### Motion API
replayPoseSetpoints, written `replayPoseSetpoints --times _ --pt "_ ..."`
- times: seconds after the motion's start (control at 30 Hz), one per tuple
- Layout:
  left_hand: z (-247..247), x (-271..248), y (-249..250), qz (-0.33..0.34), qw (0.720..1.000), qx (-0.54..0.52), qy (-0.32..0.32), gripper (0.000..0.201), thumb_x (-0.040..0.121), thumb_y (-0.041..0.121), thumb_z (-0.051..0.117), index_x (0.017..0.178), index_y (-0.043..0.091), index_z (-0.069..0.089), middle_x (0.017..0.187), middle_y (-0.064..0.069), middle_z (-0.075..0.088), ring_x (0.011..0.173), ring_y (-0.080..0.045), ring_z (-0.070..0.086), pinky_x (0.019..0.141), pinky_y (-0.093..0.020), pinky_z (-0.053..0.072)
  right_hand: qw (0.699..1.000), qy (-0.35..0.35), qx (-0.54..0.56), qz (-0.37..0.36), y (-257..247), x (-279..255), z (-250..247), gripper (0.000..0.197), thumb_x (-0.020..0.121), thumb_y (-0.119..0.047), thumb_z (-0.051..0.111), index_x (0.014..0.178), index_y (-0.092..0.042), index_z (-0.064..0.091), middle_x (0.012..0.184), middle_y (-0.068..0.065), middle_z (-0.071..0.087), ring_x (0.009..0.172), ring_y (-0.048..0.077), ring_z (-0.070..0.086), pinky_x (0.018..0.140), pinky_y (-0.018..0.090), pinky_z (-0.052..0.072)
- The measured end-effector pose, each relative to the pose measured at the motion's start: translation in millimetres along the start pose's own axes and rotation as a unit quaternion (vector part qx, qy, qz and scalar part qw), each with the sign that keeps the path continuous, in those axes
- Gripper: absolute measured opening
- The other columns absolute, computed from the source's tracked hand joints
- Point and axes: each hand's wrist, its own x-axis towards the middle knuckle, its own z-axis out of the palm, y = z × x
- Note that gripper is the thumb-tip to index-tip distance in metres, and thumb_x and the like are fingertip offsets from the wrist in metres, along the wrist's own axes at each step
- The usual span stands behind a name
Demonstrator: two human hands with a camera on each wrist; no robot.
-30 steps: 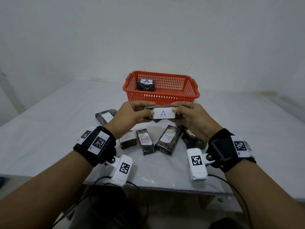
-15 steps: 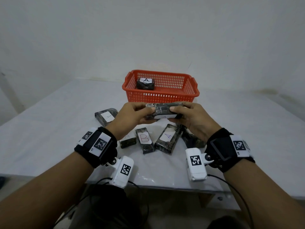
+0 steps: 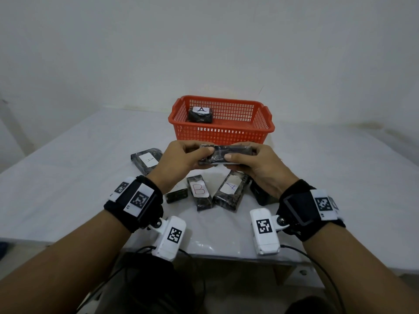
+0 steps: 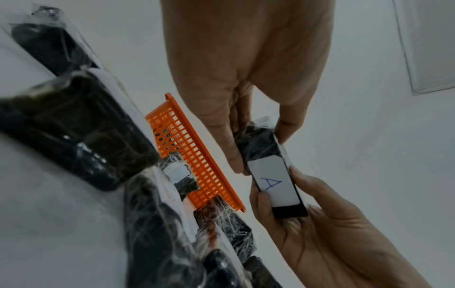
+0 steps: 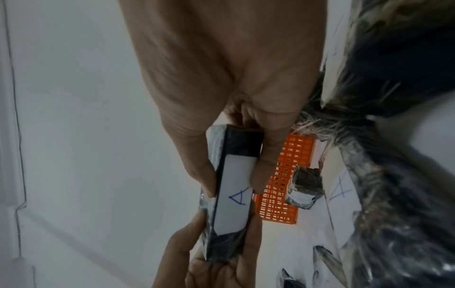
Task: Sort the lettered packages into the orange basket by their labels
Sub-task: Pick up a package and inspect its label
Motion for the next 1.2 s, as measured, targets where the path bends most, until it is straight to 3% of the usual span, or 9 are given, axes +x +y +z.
replayPoseSetpoints --times 0.1,0.23,0.4,0.6,0.77,0.83,0.93,1.07,1.2 --pt "-0.6 -0.4 -0.8 -0.008 1.0 -0.019 -0.013 0.024 0.099 0.013 0.066 0.118 0.001 0.073 0.117 -0.014 0.076 0.11 -0.028 0.074 0.095 -0.039 0.061 1.0 0.002 0.011 0.003 -1.0 0.4 -3.0 0.032 0.088 0.005 0.074 0.119 0.009 0.066 0.106 0.015 0.079 0.098 0.03 0.078 0.09 0.035 0.063" --pt "-1.9 -0.4 -1.2 -0.006 1.0 -0.022 -0.013 0.023 0.098 0.01 0.066 0.119 0.0 0.072 0.116 -0.014 0.077 0.108 -0.027 0.075 0.095 -0.039 0.061 0.999 -0.006 0.033 0.018 -2.6 -0.2 -6.9 0.029 0.099 0.002 0.061 0.126 0.013 0.061 0.117 0.024 0.073 0.098 0.029 0.077 0.086 0.035 0.064" --pt "-0.5 -1.3 -2.2 -0.012 0.999 -0.027 -0.021 0.023 0.098 0.01 0.067 0.119 0.004 0.073 0.117 -0.012 0.077 0.11 -0.027 0.074 0.096 -0.039 0.061 0.999 0.007 0.036 0.021 -2.7 -0.4 -9.4 0.036 0.098 0.001 0.062 0.13 0.017 0.056 0.129 0.03 0.067 0.106 0.032 0.073 0.083 0.034 0.064" --pt "-0.4 -0.4 -1.7 -0.007 1.0 -0.016 -0.011 0.028 0.094 0.006 0.071 0.122 0.005 0.072 0.118 -0.013 0.076 0.111 -0.027 0.074 0.098 -0.039 0.06 0.999 0.011 0.044 0.016 -2.0 -0.4 -13.5 0.022 0.099 -0.001 0.061 0.118 0.009 0.064 0.114 0.02 0.07 0.103 0.026 0.074 0.086 0.035 0.064" --pt "-0.6 0.6 -0.5 0.022 1.0 0.015 -0.005 0.032 0.089 -0.004 0.073 0.12 0.007 0.073 0.114 -0.008 0.079 0.107 -0.024 0.075 0.095 -0.034 0.06 0.998 -0.018 0.042 0.036 -4.5 -0.4 -14.0 0.03 0.1 -0.01 0.062 0.124 0.007 0.064 0.122 0.02 0.073 0.111 0.03 0.073 0.093 0.04 0.063" --pt "0.5 -0.5 0.0 0.03 0.999 0.02 -0.014 0.036 0.088 -0.007 0.074 0.12 0.009 0.072 0.113 -0.006 0.079 0.106 -0.019 0.076 0.094 -0.03 0.06 0.998 -0.018 0.039 0.048 -4.9 -0.1 -12.7 0.025 0.1 -0.013 0.063 0.118 0.002 0.068 0.116 0.017 0.076 0.105 0.028 0.075 0.091 0.039 0.063" --pt "1.9 -2.0 1.1 0.032 0.999 0.03 -0.028 0.04 0.086 -0.005 0.076 0.123 0.011 0.071 0.116 -0.005 0.078 0.11 -0.018 0.074 0.095 -0.028 0.059 0.999 0.016 0.015 0.044 -3.3 2.7 -11.4 0.021 0.098 -0.008 0.067 0.11 0.009 0.069 0.108 0.017 0.076 0.097 0.028 0.075 0.083 0.037 0.066" --pt "5.2 -2.1 1.6 -0.023 0.997 -0.012 -0.078 0.032 0.098 0.018 0.067 0.126 0.003 0.069 0.123 -0.016 0.074 0.113 -0.032 0.071 0.095 -0.035 0.06 0.999 0.032 -0.004 0.013 -0.9 1.8 -13.1 0.023 0.092 0.0 0.071 0.112 0.011 0.069 0.108 0.024 0.074 0.095 0.034 0.074 0.089 0.048 0.063" --pt "5.4 0.2 -0.1 -0.035 0.998 -0.009 -0.052 0.024 0.101 0.009 0.062 0.116 -0.008 0.07 0.115 -0.021 0.075 0.107 -0.035 0.075 0.089 -0.035 0.063 0.999 0.04 -0.019 0.003 -1.7 1.9 -13.4 0.022 0.091 0.0 0.072 0.11 0.009 0.069 0.104 0.022 0.075 0.094 0.034 0.074 0.09 0.048 0.062"
